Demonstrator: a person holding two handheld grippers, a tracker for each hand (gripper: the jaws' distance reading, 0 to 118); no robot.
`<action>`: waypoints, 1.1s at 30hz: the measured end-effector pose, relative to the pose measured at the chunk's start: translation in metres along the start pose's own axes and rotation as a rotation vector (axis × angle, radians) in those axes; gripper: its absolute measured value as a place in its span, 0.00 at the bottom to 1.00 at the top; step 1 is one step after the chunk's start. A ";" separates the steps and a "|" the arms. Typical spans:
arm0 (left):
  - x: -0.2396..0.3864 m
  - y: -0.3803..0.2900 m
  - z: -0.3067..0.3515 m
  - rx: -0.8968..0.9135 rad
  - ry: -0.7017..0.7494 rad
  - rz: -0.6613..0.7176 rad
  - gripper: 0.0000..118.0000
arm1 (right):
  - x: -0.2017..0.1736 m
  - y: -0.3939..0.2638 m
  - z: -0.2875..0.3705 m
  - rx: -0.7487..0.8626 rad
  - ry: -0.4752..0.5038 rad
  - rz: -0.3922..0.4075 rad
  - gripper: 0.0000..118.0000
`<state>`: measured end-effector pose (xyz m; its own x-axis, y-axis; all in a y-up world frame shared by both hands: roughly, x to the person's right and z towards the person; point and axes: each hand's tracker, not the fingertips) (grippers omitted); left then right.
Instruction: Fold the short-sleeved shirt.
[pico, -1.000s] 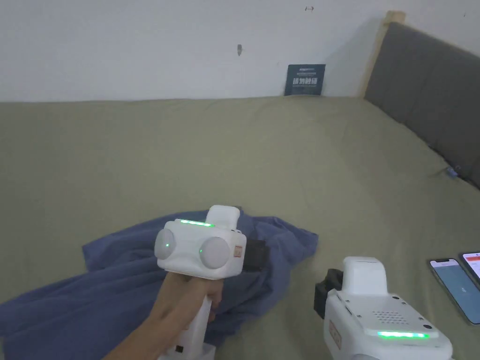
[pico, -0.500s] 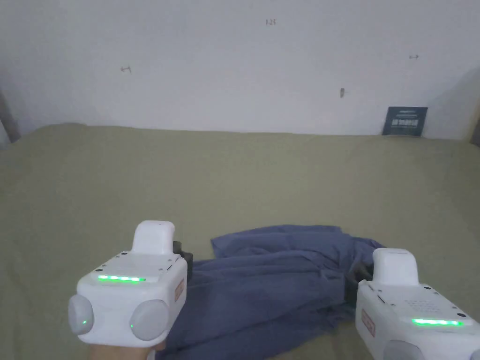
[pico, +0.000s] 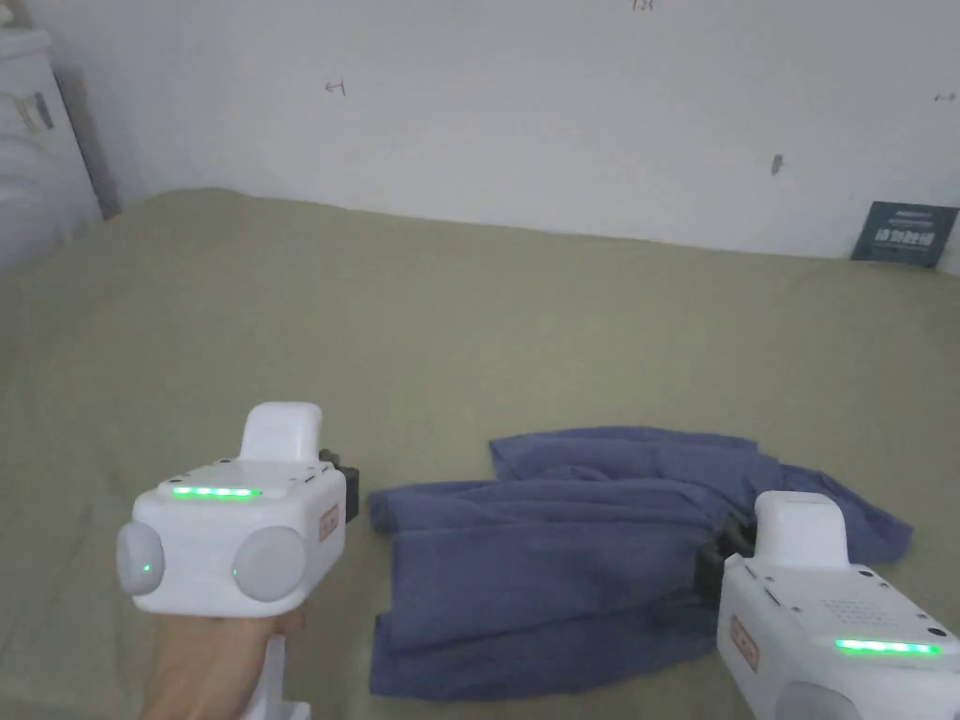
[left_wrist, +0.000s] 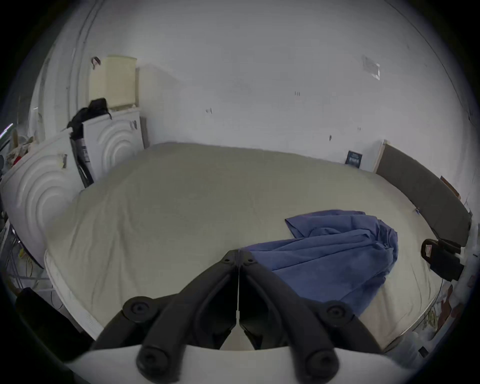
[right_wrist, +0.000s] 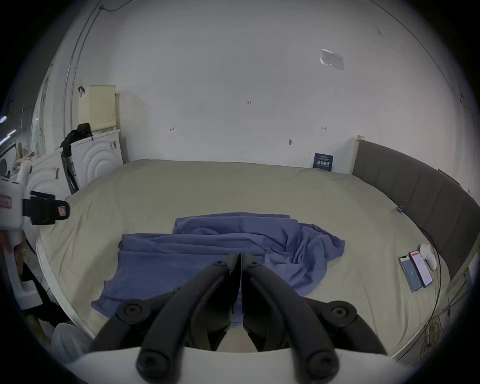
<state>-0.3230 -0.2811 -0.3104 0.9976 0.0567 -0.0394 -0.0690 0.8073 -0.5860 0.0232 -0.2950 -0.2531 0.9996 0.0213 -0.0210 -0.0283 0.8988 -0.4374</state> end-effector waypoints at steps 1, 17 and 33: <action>0.002 0.002 -0.013 -0.036 -0.014 -0.006 0.01 | 0.002 -0.001 -0.005 -0.010 -0.005 -0.004 0.06; 0.028 0.001 -0.191 -0.486 0.083 -0.065 0.92 | 0.036 -0.035 -0.075 -0.168 -0.062 -0.030 0.06; 0.054 -0.001 -0.177 -0.445 0.020 -0.174 0.05 | 0.126 -0.017 -0.111 -0.229 -0.166 -0.083 0.06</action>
<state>-0.2688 -0.3826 -0.4551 0.9944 -0.0722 0.0768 0.1019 0.4740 -0.8746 0.1484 -0.3564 -0.3482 0.9860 0.0402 0.1619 0.0707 0.7785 -0.6237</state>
